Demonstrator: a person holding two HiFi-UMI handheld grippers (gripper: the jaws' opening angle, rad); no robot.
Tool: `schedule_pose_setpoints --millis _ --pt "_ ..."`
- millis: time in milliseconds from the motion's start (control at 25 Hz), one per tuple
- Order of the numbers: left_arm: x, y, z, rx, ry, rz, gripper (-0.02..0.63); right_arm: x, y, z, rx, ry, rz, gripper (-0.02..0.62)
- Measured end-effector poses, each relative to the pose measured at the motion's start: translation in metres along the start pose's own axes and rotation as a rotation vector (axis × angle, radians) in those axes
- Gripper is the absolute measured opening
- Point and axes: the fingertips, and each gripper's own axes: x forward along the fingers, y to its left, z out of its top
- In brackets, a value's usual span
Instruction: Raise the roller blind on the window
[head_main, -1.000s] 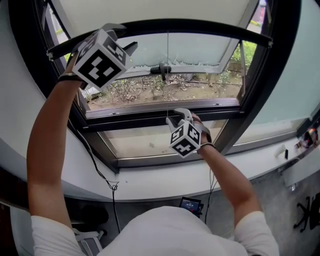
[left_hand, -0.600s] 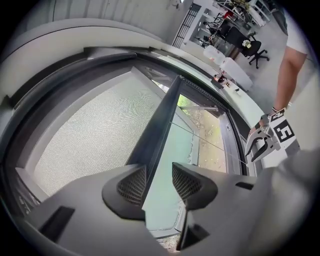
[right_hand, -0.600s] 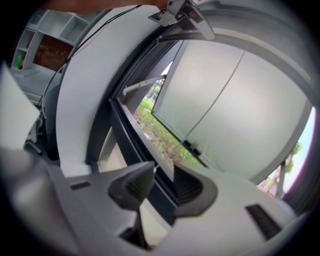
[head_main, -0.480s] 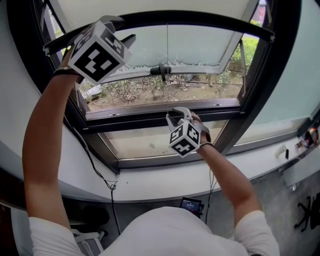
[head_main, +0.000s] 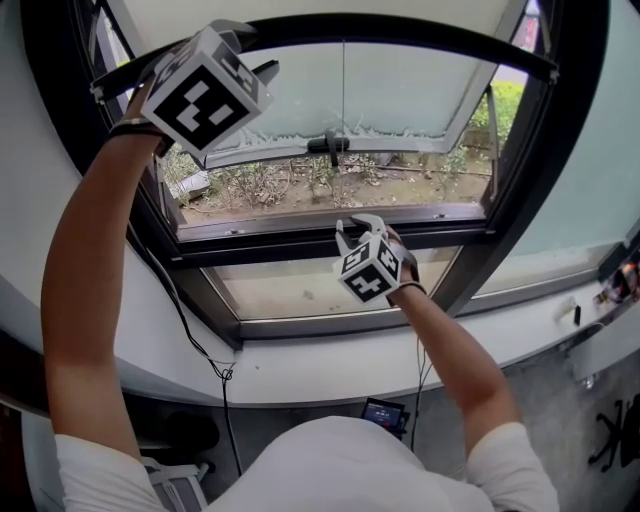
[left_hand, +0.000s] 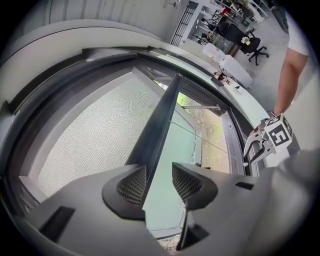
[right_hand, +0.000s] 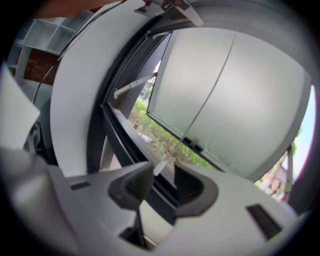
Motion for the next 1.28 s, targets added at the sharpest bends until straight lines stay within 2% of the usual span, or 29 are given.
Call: schedule_pose_setpoints --millis 200,600,760,1080,1280 --pt "0.001 0.003 0.001 0.014 0.007 -0.001 0.175 0.017 -0.003 0.0 0.103 0.016 0.025 0.124" --pt "0.001 0.006 0.001 0.015 0.012 -0.005 0.175 0.036 -0.002 0.011 0.14 0.013 0.024 0.123" --pt "0.001 0.007 0.003 0.013 0.005 0.005 0.175 0.033 -0.004 0.013 0.104 0.001 0.005 0.069" --pt "0.0 0.007 0.002 0.006 -0.006 0.021 0.175 0.021 0.003 0.006 -0.017 -0.027 -0.073 0.061" --pt "-0.001 0.01 0.004 0.003 -0.034 0.041 0.175 0.011 0.005 0.006 -0.015 -0.046 -0.091 0.061"
